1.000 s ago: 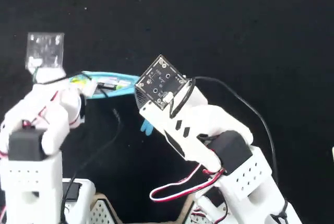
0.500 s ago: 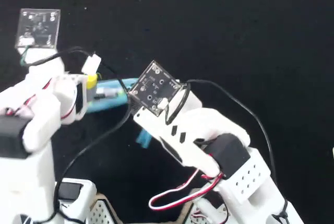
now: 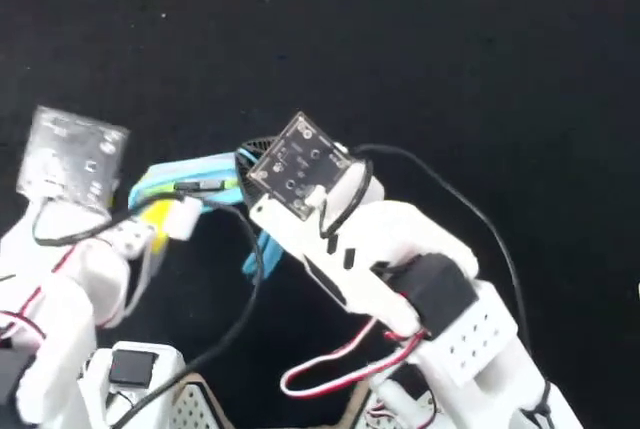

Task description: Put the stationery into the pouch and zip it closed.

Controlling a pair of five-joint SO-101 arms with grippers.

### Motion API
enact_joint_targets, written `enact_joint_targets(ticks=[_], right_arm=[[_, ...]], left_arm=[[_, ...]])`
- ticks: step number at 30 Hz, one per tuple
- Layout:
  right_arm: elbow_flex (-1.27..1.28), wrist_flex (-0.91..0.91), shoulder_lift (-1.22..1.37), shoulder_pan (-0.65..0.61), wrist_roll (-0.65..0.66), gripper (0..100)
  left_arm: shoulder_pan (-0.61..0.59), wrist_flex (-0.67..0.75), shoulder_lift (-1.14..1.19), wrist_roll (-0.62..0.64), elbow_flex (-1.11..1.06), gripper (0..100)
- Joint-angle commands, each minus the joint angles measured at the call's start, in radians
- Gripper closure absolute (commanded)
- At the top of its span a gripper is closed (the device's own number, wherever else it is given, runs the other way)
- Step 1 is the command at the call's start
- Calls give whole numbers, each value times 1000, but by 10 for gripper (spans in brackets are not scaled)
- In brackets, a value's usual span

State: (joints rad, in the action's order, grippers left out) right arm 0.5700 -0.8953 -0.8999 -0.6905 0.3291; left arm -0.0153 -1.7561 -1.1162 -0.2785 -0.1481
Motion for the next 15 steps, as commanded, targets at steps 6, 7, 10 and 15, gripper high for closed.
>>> enact_joint_targets(ticks=[6,7,10,15], right_arm=[[-182,31,159,-11,6,988],[-202,29,174,-11,6,988],[-246,26,209,-11,6,988],[-269,23,211,-11,6,988]], left_arm=[[16,-5,-227,-77,-162,812],[12,-5,-252,-83,-165,812],[12,-5,-310,-94,-168,812],[13,28,-311,-95,-315,812]])
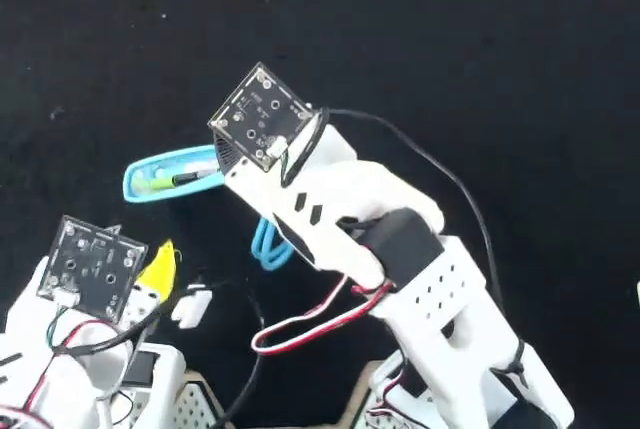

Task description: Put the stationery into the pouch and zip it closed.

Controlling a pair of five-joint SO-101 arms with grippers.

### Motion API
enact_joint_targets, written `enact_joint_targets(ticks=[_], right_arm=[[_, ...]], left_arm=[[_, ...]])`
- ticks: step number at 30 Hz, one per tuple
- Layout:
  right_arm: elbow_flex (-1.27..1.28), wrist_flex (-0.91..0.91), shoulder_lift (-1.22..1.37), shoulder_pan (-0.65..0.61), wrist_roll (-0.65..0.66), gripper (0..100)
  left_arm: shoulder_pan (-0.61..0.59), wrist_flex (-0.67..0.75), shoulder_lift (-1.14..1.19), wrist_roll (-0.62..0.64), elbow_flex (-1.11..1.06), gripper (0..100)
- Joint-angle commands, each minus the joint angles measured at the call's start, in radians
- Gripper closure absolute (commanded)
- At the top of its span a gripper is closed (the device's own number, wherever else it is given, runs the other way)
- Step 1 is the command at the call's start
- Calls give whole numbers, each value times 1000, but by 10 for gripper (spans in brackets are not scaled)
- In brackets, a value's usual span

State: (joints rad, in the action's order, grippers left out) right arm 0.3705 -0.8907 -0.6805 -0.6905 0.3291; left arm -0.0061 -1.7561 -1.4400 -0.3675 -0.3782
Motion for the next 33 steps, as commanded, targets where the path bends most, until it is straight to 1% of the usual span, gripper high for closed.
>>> enact_joint_targets(ticks=[1,5,8,9,14,17,23,33], right_arm=[[-68,14,-16,-11,6,988],[-70,-58,-50,-12,6,988],[-67,-144,-102,-12,6,988],[-65,-175,-120,-14,6,988],[-59,-282,-183,-18,8,988],[-10,-295,-197,-31,8,988],[114,-275,-228,-118,8,988],[260,-121,-289,-121,8,987]], left_arm=[[4,63,21,-6,-134,812],[1,239,37,-2,-300,812],[-5,348,37,3,-360,812],[-24,377,37,6,-374,812],[-113,545,38,130,-447,812],[-120,618,37,193,-479,812],[-120,709,37,282,-538,812],[-117,709,37,282,-545,812]])
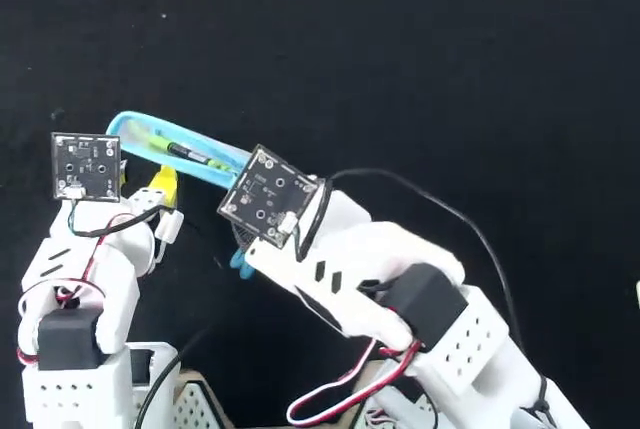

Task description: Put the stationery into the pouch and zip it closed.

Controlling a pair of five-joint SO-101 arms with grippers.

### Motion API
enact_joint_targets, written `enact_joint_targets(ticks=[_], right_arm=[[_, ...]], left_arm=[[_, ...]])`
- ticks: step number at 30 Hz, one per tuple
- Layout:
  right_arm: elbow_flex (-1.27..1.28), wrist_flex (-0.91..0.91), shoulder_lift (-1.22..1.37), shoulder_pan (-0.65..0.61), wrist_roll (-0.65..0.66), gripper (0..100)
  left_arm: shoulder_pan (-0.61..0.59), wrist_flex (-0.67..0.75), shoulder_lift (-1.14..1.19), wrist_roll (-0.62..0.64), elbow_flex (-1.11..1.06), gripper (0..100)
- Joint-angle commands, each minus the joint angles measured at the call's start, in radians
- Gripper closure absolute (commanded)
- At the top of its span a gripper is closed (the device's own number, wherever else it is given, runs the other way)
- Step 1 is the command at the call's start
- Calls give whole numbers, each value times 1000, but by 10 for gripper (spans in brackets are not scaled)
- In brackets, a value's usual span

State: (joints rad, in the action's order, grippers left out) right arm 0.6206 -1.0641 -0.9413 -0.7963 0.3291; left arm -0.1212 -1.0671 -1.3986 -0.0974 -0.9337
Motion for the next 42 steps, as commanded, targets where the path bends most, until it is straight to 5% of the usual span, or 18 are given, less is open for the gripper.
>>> enact_joint_targets(ticks=[1,8,13,24,28,42], right_arm=[[18,63,-33,-15,6,987],[-7,95,-97,-20,6,988],[-4,100,-101,-14,8,988],[-12,121,-94,0,83,988],[-12,120,-91,31,83,988],[-7,115,-90,68,84,988]], left_arm=[[-2,20,-2,12,10,812],[71,232,3,15,-76,812],[77,278,-5,130,-143,808],[225,-110,-6,138,-25,784],[269,-115,-6,138,-51,717],[343,-112,-26,169,-45,714]])
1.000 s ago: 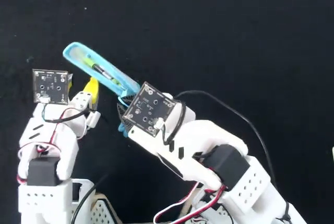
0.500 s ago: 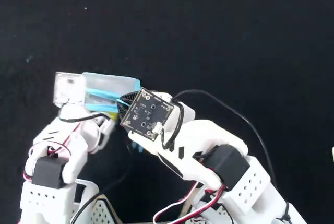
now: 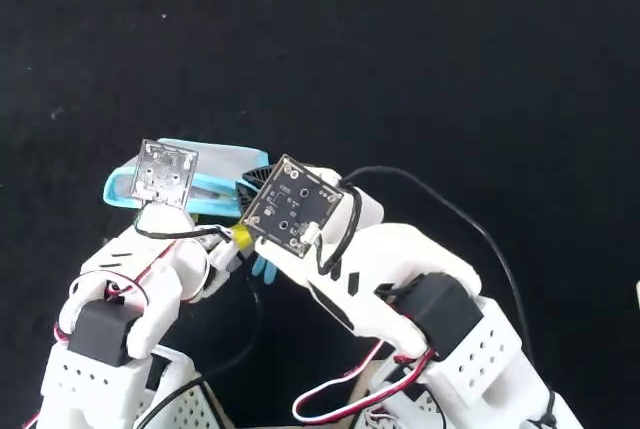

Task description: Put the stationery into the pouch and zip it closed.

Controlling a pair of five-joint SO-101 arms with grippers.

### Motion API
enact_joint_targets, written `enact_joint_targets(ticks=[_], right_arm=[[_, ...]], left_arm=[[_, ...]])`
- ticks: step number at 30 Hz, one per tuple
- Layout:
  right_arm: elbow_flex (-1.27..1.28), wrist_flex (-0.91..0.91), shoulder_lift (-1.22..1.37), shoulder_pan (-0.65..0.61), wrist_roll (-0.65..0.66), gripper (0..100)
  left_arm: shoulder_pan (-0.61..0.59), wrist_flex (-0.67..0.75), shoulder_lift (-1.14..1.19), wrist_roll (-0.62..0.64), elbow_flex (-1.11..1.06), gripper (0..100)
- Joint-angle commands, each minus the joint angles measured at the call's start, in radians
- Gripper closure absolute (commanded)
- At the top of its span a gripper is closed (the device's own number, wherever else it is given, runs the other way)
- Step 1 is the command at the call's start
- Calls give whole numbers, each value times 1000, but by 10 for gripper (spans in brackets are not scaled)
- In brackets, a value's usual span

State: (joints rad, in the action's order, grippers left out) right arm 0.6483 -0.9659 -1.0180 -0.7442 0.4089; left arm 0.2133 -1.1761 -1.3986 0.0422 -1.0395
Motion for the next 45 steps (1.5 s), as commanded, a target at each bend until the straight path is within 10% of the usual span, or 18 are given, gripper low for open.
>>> enact_joint_targets(ticks=[1,30,45], right_arm=[[-35,17,-13,15,5,988],[-4,264,147,44,-3,988],[-97,279,289,178,3,988]], left_arm=[[7,9,-46,41,51,714],[-122,385,-411,43,-237,718],[-216,683,-6,49,-203,718]])
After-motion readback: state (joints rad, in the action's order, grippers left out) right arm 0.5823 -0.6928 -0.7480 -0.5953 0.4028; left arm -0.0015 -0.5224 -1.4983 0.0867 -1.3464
